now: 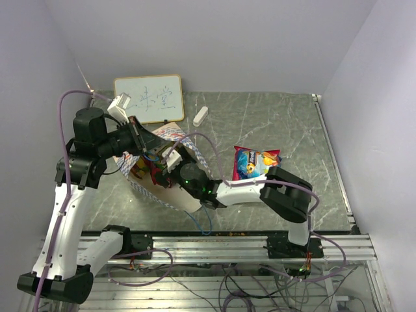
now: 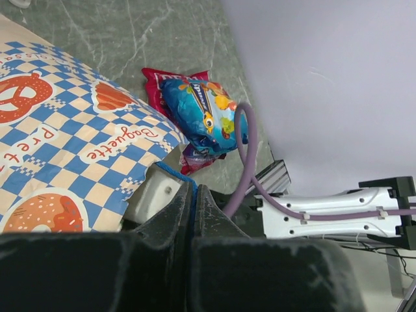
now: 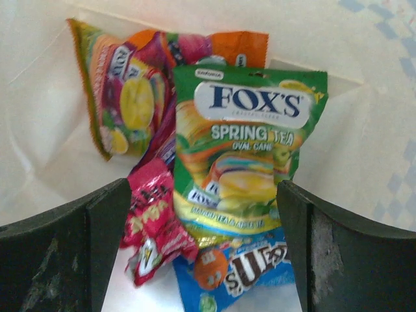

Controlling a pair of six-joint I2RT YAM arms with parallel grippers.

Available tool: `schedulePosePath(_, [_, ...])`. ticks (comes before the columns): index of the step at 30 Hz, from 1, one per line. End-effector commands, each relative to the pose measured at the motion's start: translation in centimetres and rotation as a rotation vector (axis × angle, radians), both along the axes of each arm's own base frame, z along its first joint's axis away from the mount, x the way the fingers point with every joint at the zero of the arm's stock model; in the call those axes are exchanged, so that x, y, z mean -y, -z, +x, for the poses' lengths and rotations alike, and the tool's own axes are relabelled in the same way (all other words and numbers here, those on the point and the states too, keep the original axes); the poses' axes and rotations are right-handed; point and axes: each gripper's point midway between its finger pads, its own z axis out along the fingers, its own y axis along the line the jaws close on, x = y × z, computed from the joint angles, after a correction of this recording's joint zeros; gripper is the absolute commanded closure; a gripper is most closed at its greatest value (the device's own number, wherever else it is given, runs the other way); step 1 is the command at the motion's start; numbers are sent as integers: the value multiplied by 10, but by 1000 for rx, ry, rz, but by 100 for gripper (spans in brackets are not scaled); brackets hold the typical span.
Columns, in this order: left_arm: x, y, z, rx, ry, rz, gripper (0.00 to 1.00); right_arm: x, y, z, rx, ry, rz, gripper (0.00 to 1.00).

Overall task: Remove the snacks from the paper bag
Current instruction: Take out the snack from the paper bag.

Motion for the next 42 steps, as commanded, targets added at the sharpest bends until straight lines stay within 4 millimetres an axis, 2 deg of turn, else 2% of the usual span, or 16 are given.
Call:
schedulePosePath(1, [5, -10, -16, 32, 72, 12, 93, -9, -19, 30, 81, 73, 62, 5])
schedulePosePath(3, [4, -9, -18, 39, 76, 23, 93, -10, -6, 38, 79, 86, 37, 4])
schedulePosePath(4, [4, -9, -18, 44, 82, 30, 93, -9, -7, 42, 83, 95, 37, 4])
schedulePosePath(5, [3, -9, -18, 46, 86, 40, 93, -8, 7, 47, 75, 106, 16, 4])
schedulePosePath(11, [0, -8, -18, 47, 94, 88, 93, -5, 32, 62, 63, 116, -36, 7])
schedulePosePath(13, [-1, -6, -18, 42, 94, 102, 93, -2, 29, 63, 90, 116, -61, 7])
schedulePosePath(17, [-2, -1, -17, 31, 94, 114, 93, -10, 17, 43, 102, -25, -76, 8])
schedulePosePath(21, [-1, 3, -15, 20, 95, 104, 93, -22, 16, 29, 80, -86, -51, 7])
schedulePosePath(28, [-1, 4, -13, 16, 96, 114, 93, -29, 45, 44, 54, -22, -126, 4])
schedulePosePath(33, [-4, 4, -14, 16, 91, 138, 93, -11, 70, 61, 64, 101, -253, 4])
schedulePosePath(35, [-5, 4, -13, 17, 87, 148, 93, -6, 73, 65, 77, 123, -291, 5])
schedulePosePath(37, [-6, 5, -13, 14, 81, 155, 93, 0, 74, 68, 80, 153, -319, 9])
schedulePosePath(39, [-7, 6, -12, 11, 77, 157, 93, 3, 68, 68, 87, 165, -308, 18])
schedulePosePath(42, [-7, 7, -11, 8, 73, 157, 93, 4, 55, 68, 102, 172, -268, 43])
